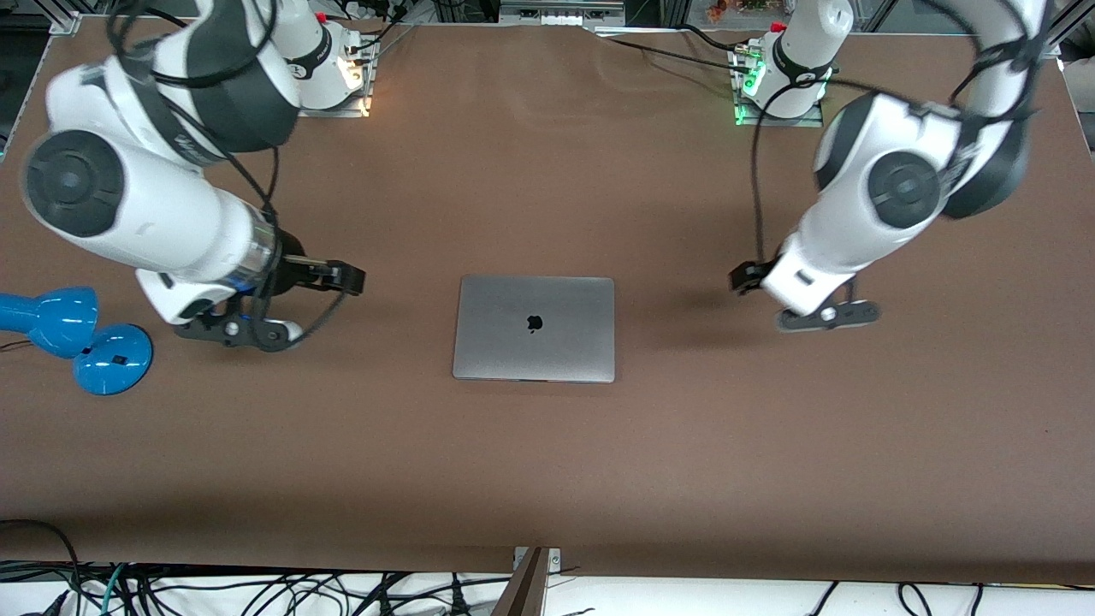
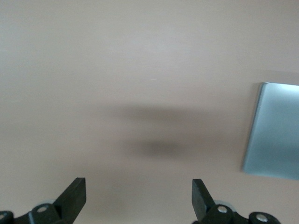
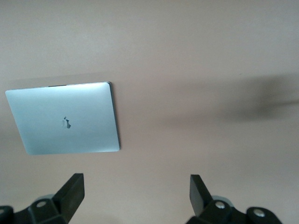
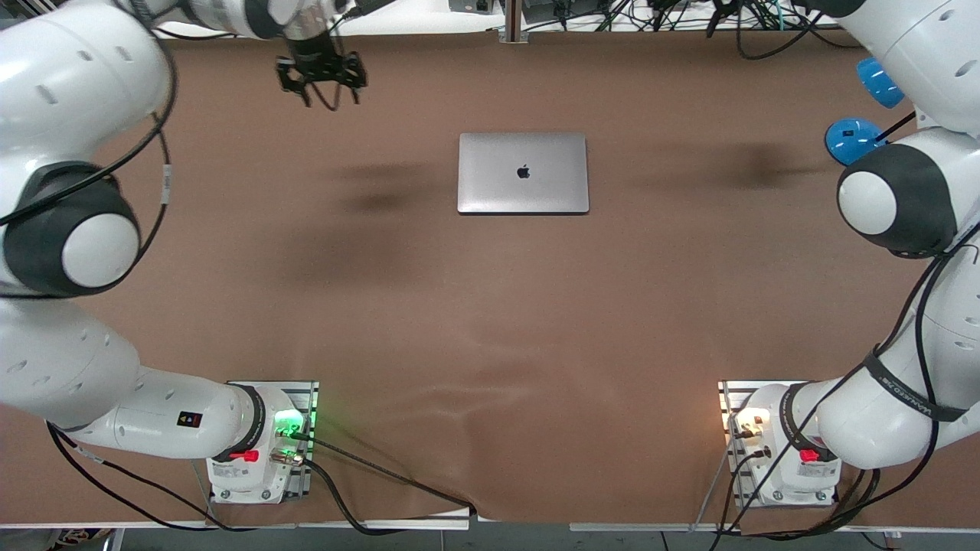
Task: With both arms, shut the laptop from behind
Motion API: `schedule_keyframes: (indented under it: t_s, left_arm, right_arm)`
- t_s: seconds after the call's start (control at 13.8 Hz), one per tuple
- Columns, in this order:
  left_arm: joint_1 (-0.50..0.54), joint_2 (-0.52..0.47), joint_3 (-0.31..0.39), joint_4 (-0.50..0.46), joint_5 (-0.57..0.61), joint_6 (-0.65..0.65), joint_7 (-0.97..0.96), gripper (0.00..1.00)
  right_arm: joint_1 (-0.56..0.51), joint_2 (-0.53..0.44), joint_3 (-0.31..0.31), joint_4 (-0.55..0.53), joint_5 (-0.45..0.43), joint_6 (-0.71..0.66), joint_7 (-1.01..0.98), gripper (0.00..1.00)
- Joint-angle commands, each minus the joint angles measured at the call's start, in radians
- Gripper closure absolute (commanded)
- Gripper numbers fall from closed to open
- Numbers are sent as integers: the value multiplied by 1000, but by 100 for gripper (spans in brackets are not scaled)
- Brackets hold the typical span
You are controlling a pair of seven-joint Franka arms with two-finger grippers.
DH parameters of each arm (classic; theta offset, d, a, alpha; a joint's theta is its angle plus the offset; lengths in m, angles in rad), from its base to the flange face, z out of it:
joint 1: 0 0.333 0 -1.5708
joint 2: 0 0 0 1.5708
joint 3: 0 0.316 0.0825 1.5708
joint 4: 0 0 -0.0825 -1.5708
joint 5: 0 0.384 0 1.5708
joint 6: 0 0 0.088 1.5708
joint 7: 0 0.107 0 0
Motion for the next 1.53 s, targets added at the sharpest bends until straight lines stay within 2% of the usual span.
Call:
schedule_keyframes:
  t_s: [0.0,0.29,0.44,0.51,0.58,0.73,1.02,1.16,1.24,1.45]
  left_arm:
    - [-24,-194,79,-137,-23,-24,81,0]
    - [-25,-340,119,-171,-22,-116,94,0]
    - [-48,-363,162,-157,-26,-156,132,0]
    - [-73,-367,221,-148,-31,-173,200,0]
    - [-78,-364,251,-125,-34,-193,237,0]
    - [-62,-357,256,-93,-39,-216,256,0]
    - [-22,-273,234,79,-33,-323,253,0]
    - [19,-182,184,232,-29,-418,253,0]
    - [17,-144,181,287,-31,-449,253,0]
    - [-13,-110,185,303,-39,-440,258,0]
  right_arm:
    - [-53,-51,14,-23,-13,-28,-84,0]
    - [-106,-87,13,-23,-31,-47,-135,0]
    - [-115,-105,16,-23,-91,-41,-156,0]
    - [-127,-110,14,-23,-99,-39,-190,0]
    - [-147,-120,16,-23,-99,-38,-215,0]
    - [-176,-133,17,-29,-98,-33,-241,0]
    - [-231,-162,17,-74,-98,-7,-308,0]
    - [-261,-163,19,-86,-95,1,-316,0]
    - [-265,-163,23,-95,-96,2,-318,0]
    - [-271,-163,30,-100,-96,7,-318,0]
